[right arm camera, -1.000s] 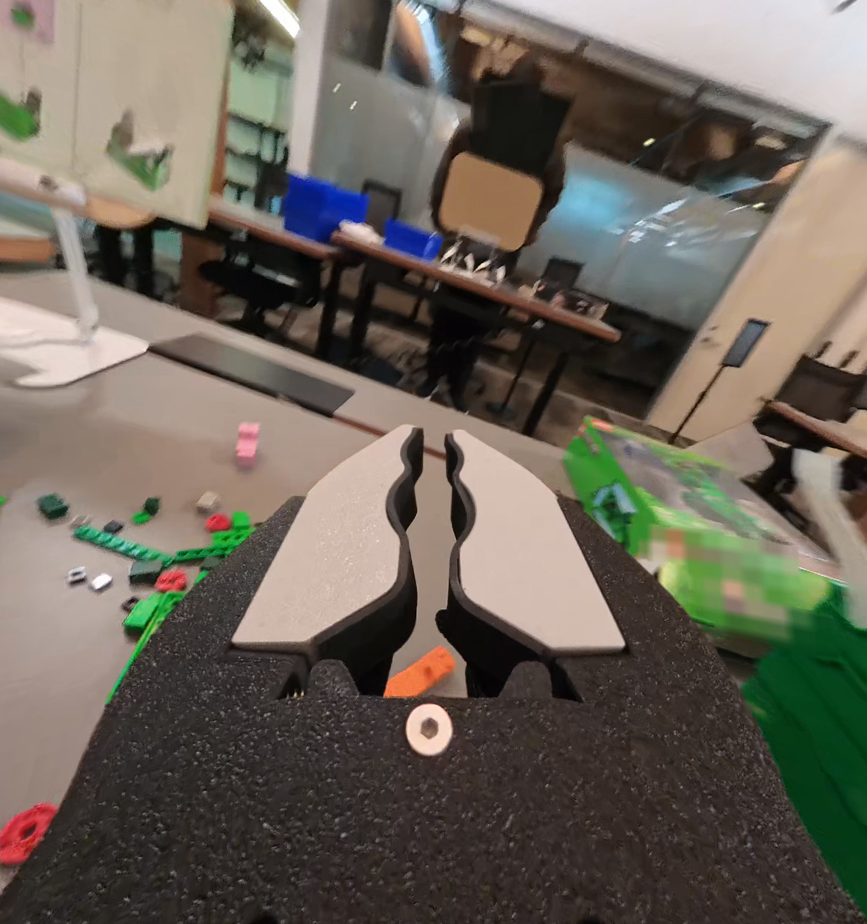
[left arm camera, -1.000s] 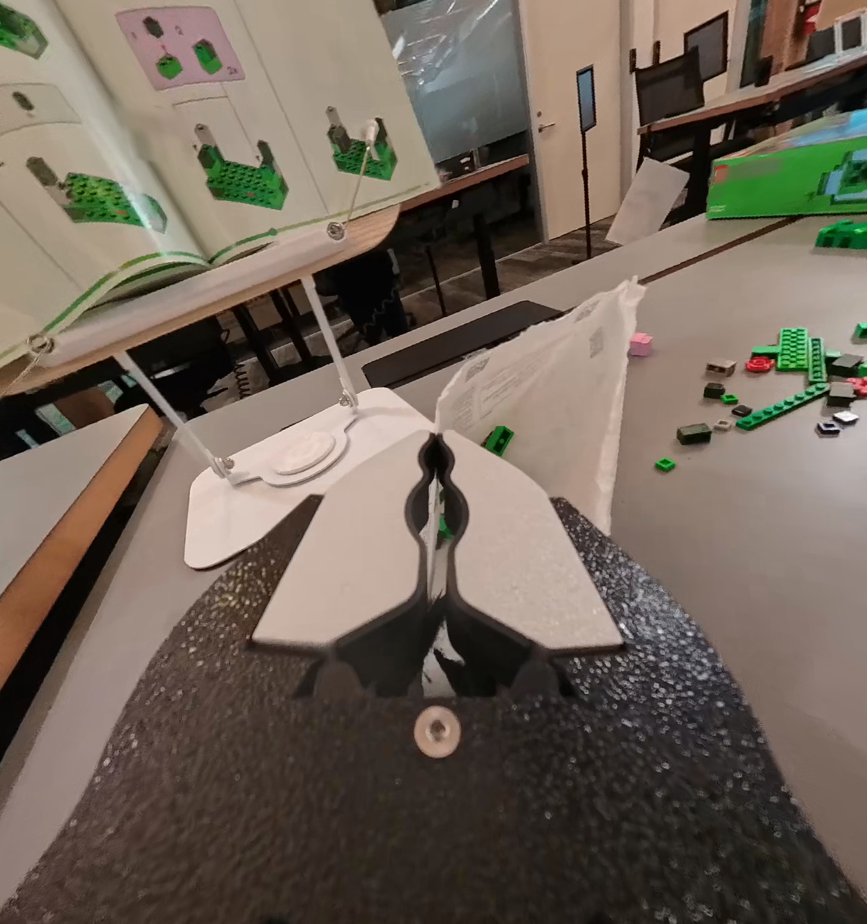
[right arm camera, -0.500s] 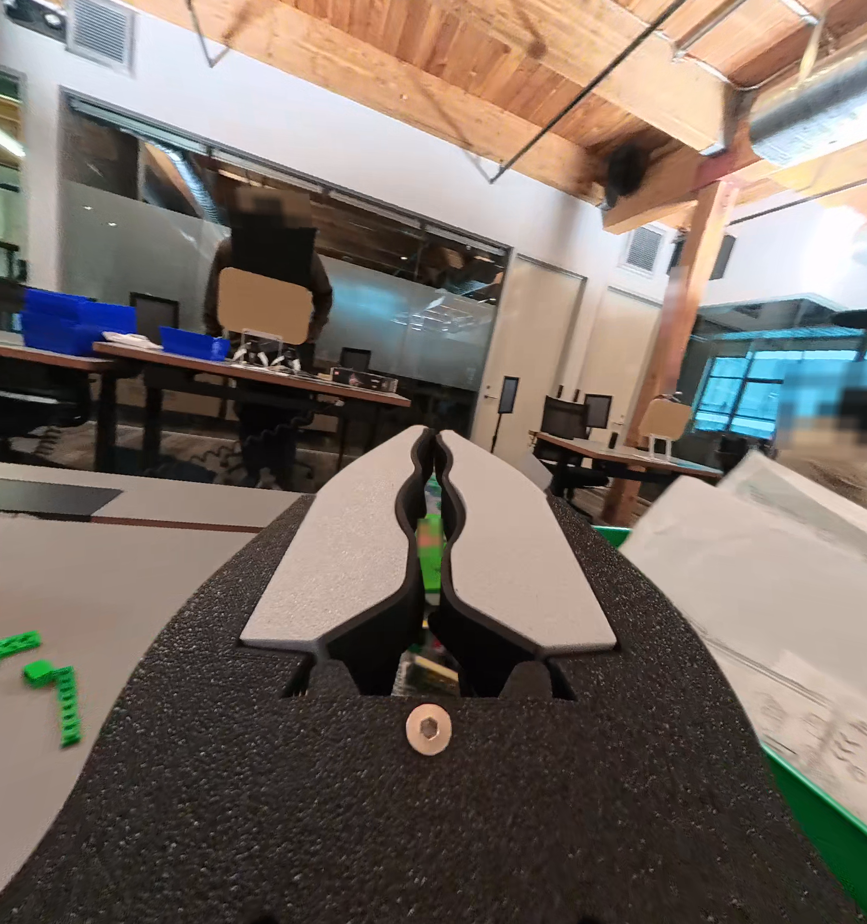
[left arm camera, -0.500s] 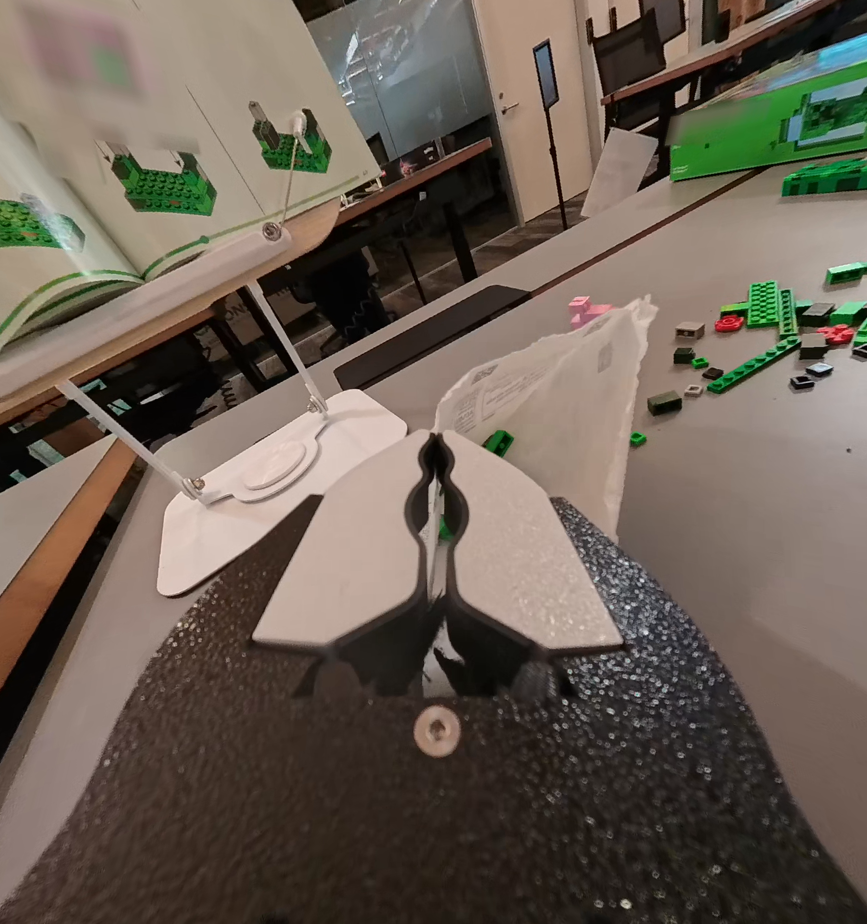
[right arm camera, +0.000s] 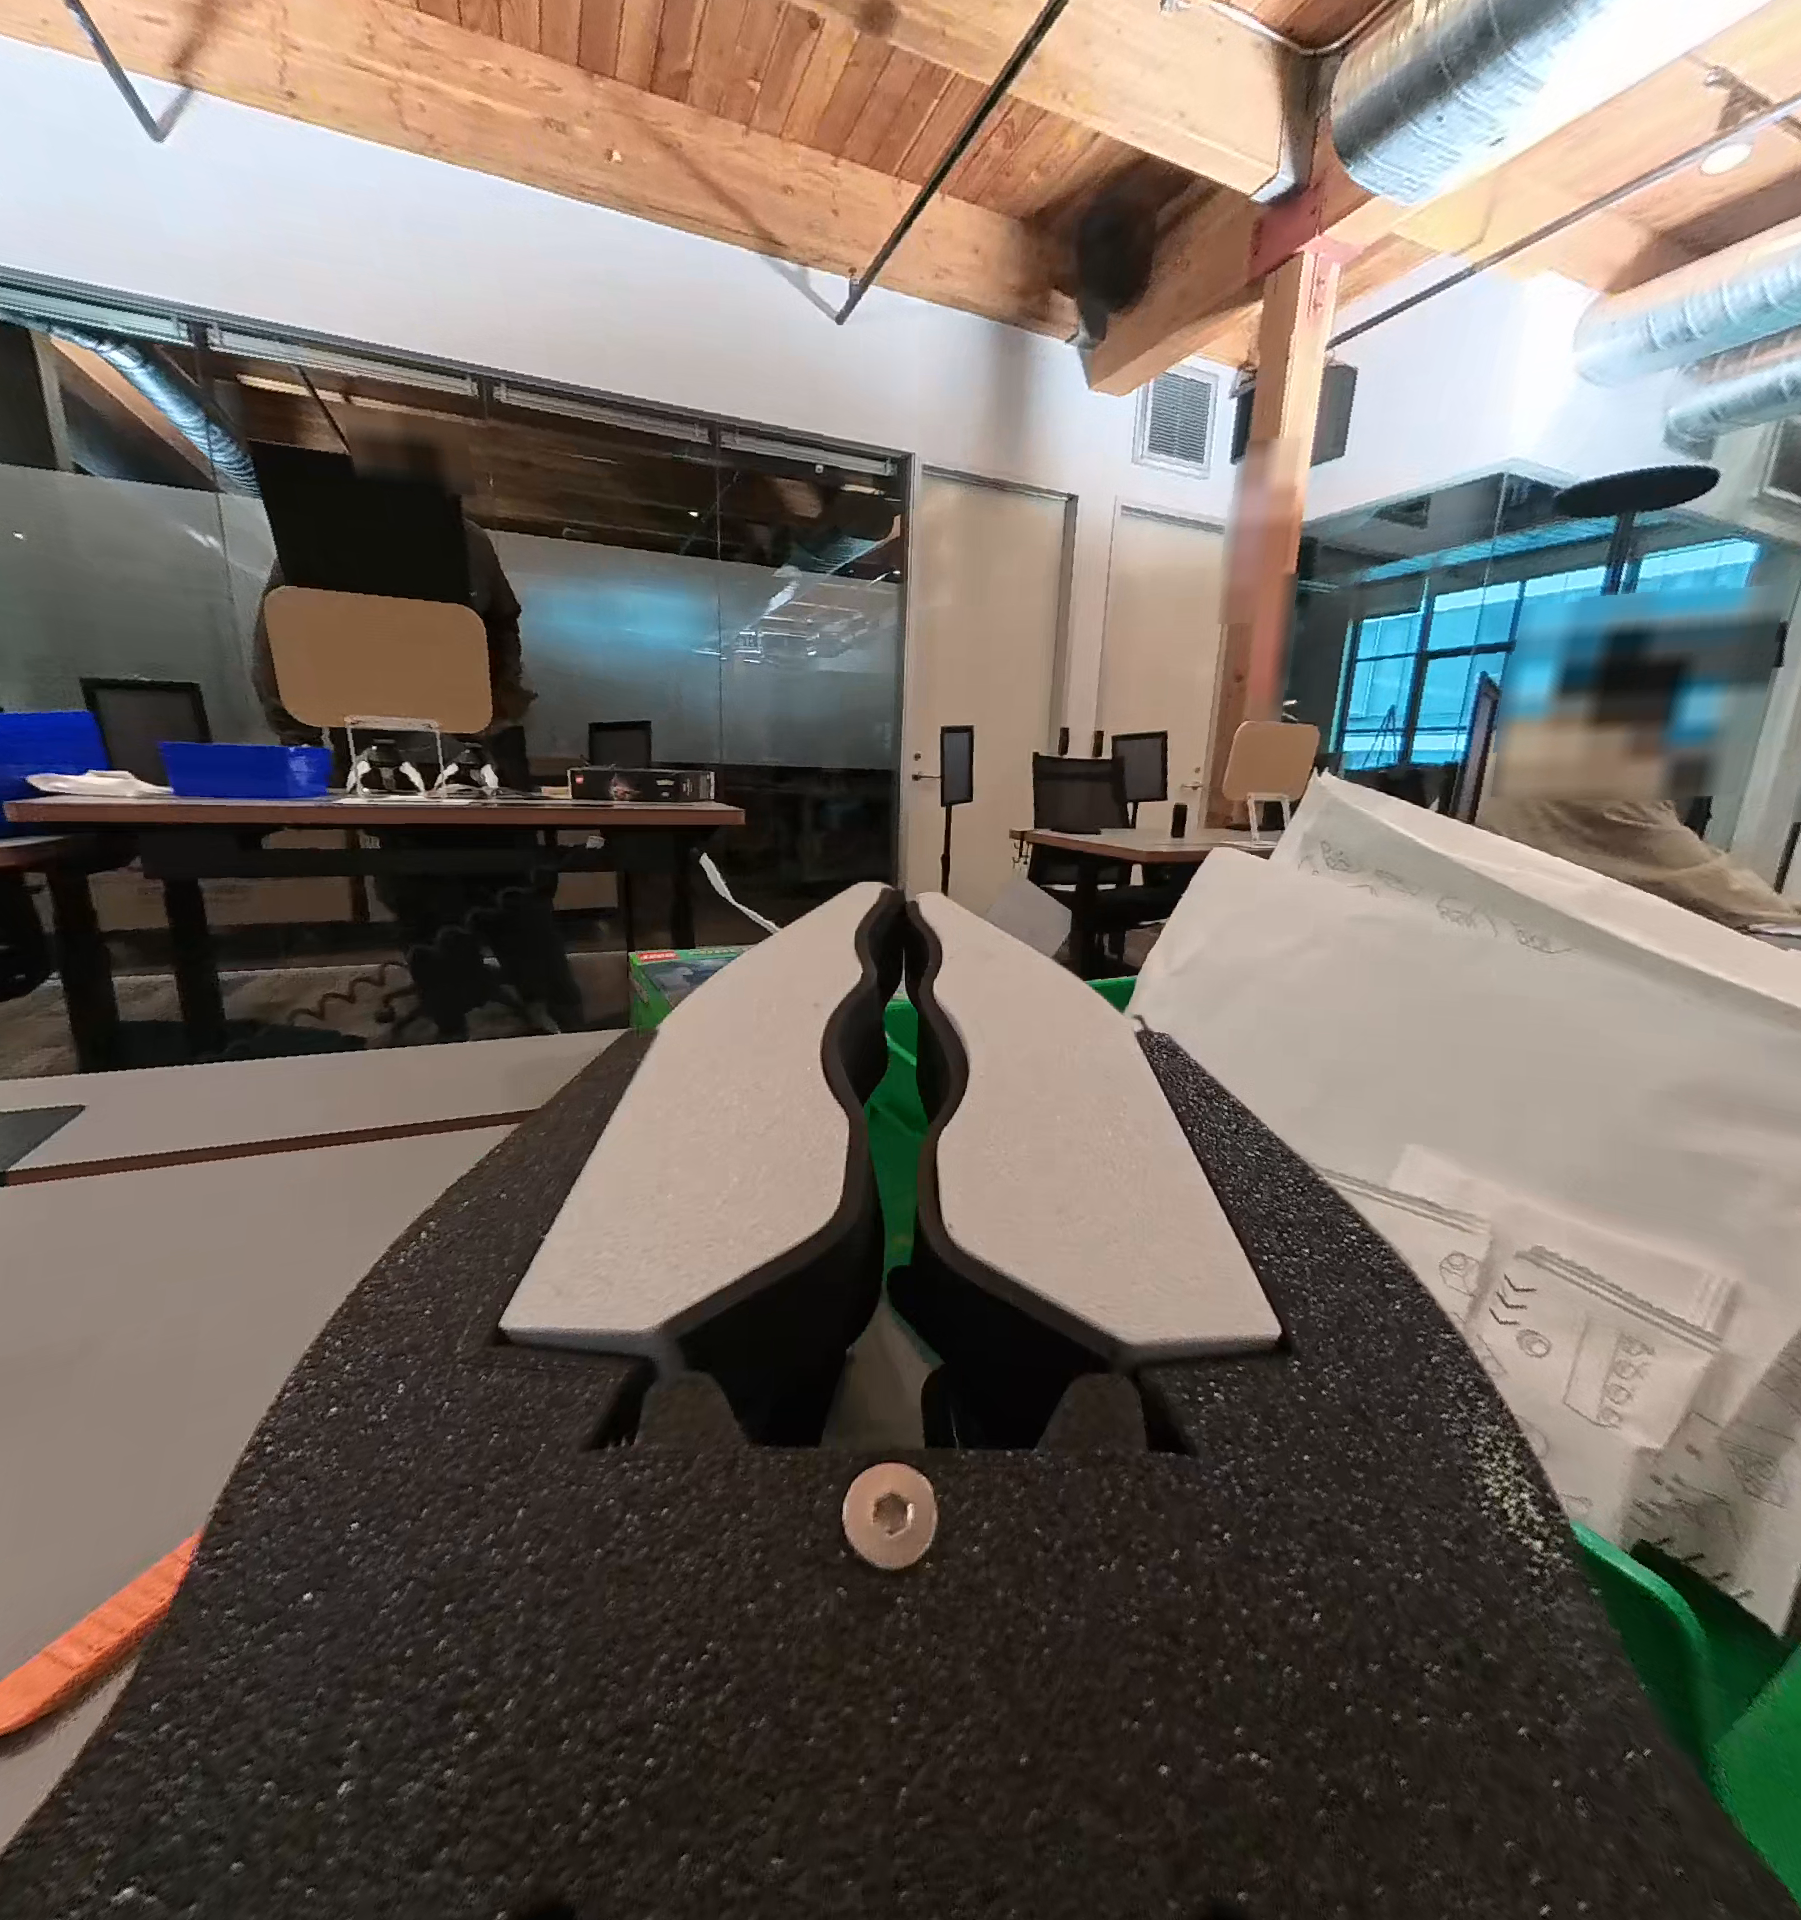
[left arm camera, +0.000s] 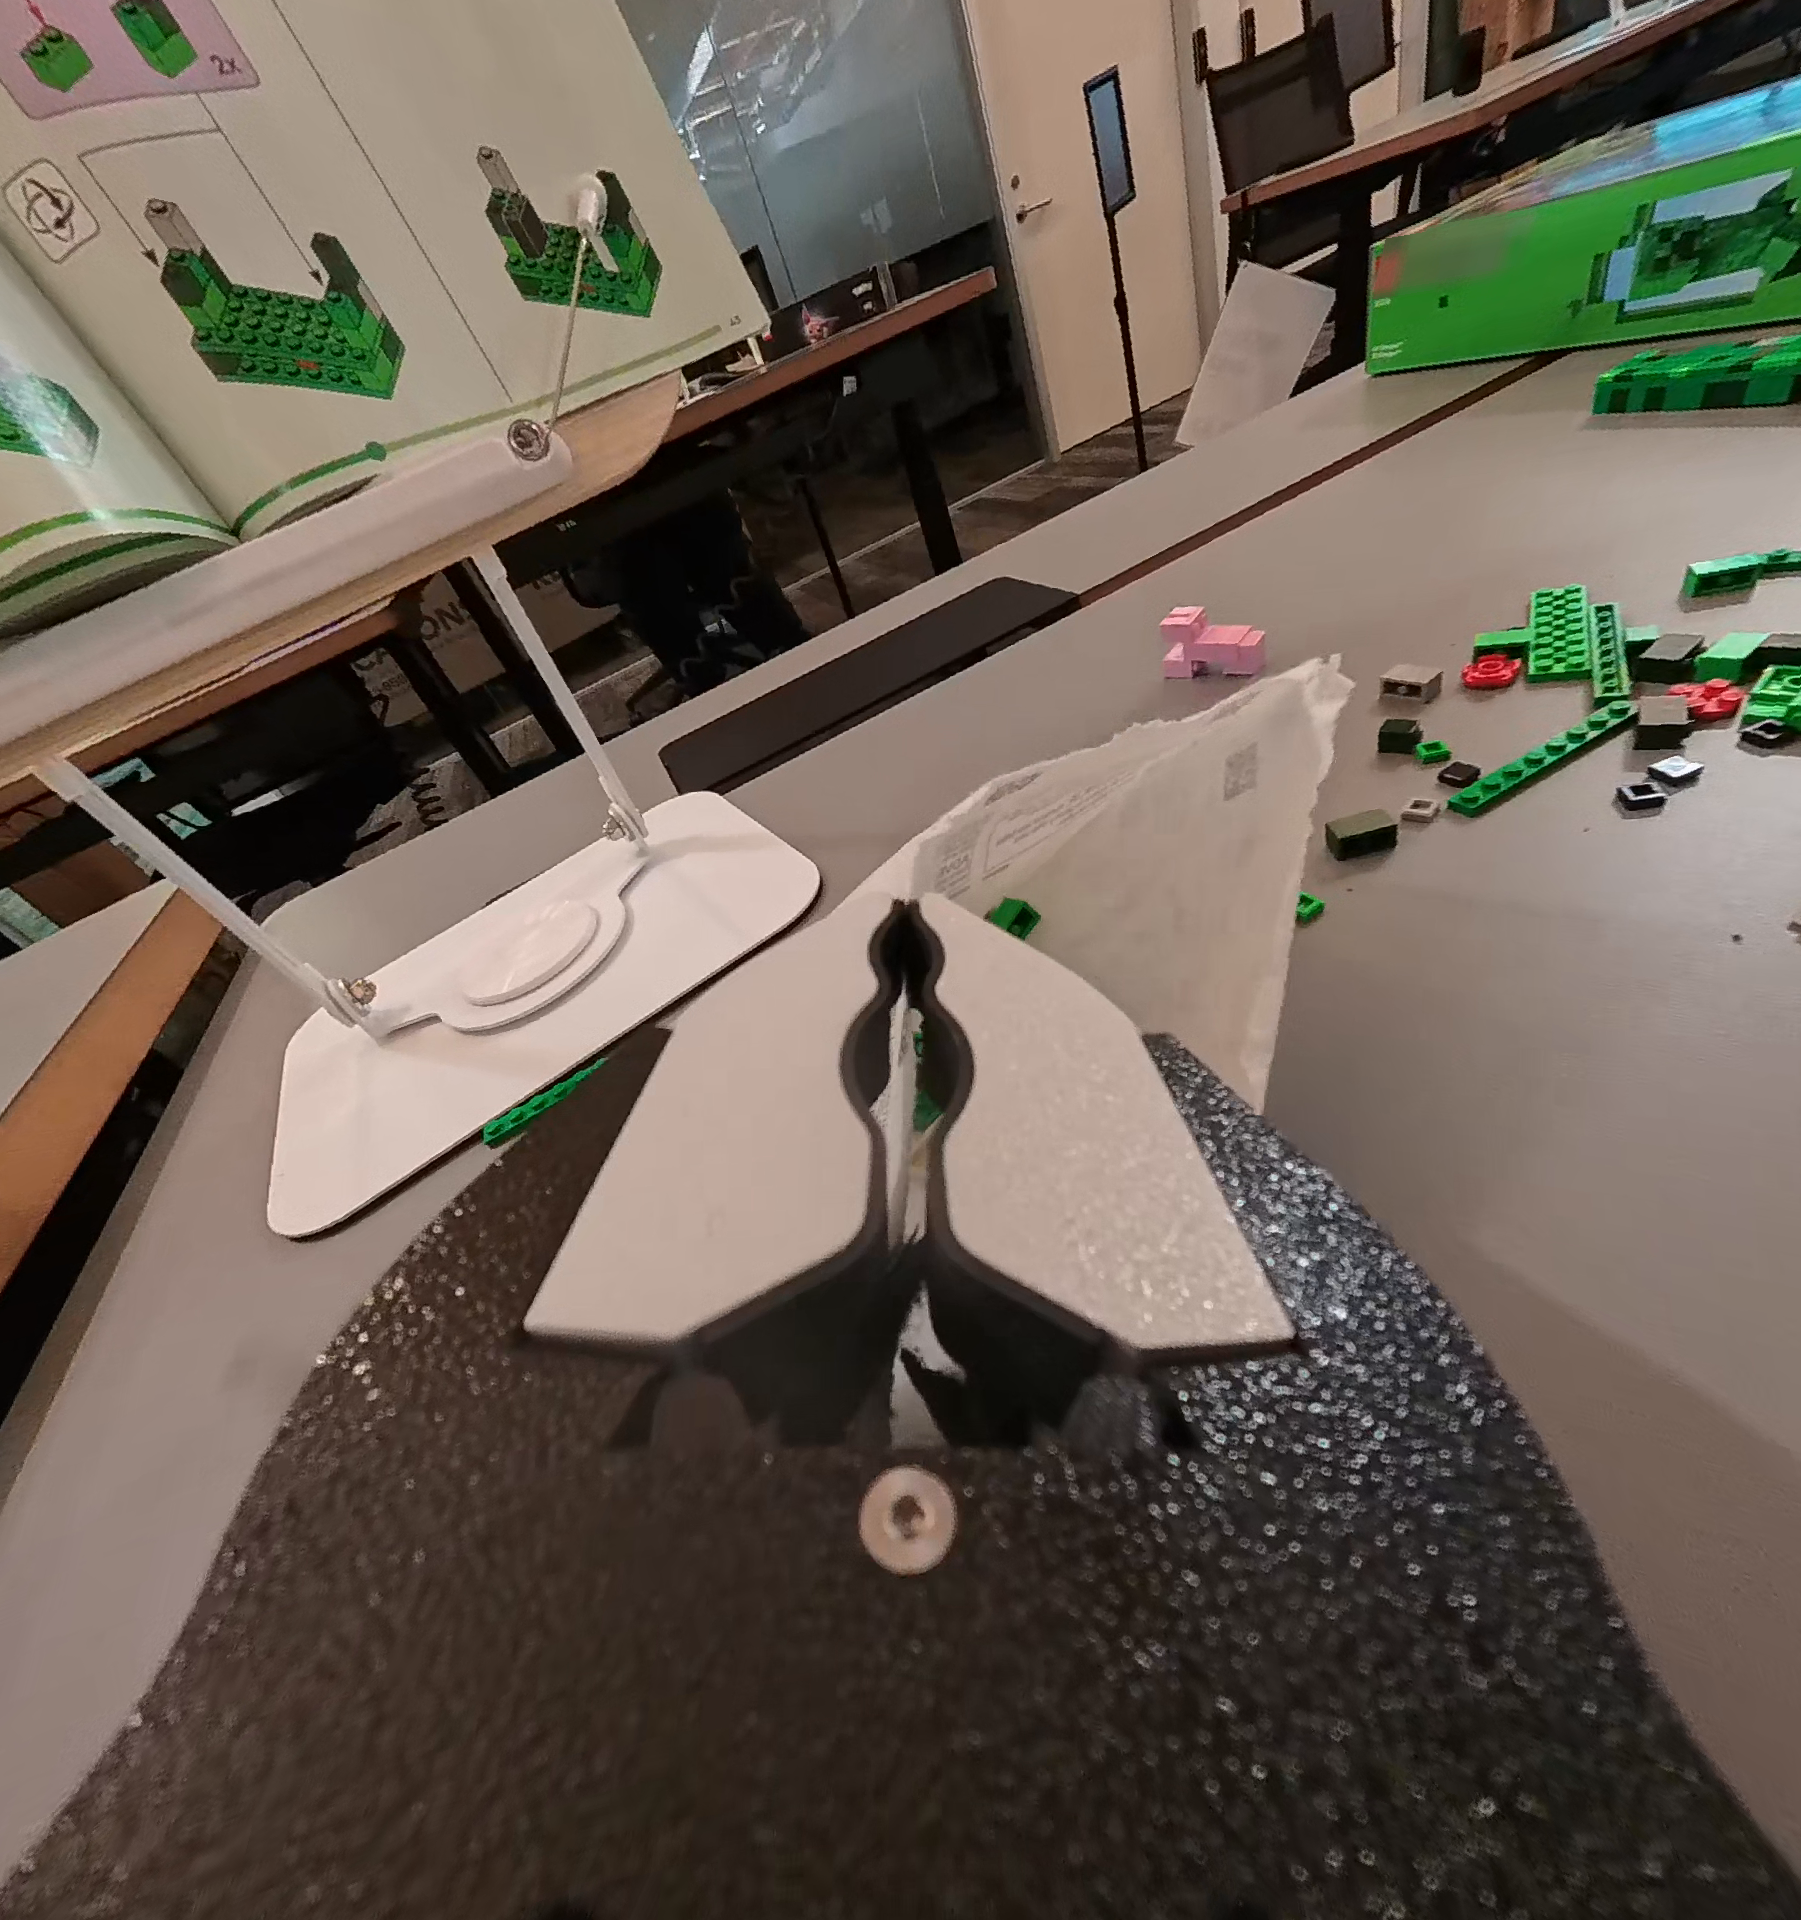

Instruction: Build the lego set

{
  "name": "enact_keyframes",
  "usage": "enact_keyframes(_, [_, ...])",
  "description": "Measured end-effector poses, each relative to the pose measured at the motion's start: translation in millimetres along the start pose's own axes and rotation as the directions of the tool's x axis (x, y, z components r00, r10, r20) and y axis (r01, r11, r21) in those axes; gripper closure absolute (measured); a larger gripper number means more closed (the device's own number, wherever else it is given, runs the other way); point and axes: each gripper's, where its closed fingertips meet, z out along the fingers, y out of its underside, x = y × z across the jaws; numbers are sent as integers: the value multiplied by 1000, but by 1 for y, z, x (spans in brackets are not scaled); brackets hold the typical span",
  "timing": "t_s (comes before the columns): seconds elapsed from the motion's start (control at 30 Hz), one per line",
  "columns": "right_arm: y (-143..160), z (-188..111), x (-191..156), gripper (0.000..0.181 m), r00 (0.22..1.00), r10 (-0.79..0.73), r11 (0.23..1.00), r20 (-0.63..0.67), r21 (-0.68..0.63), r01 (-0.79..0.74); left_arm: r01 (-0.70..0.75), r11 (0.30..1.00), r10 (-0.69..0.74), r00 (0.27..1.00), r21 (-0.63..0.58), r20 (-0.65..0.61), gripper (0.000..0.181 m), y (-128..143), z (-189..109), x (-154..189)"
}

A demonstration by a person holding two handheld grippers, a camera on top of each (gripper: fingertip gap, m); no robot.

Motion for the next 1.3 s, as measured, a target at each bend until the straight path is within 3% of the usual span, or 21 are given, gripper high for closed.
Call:
enact_keyframes(0.6, [1,-1,1,181,999,-42,999,-21,5,42,4,1000,-4,1000,-11,-19,181,1,3,4])
enact_keyframes(0.8, [-3,-1,-6,181,999,-40,999,27,16,40,-10,1000,12,996,-24,83,181,-1,1,-19])
enact_keyframes(0.93, [-15,-3,-43,181,979,-75,995,188,82,61,-24,998,31,991,-51,131,181,0,-8,-46])
enact_keyframes(1.07, [-31,-15,-103,181,910,-251,960,331,203,192,13,999,-4,978,-42,207,181,1,-23,-76])
enact_keyframes(1.3, [4,-30,-193,181,688,-412,910,597,225,349,8,999,0,970,-33,244,181,0,-26,-82])
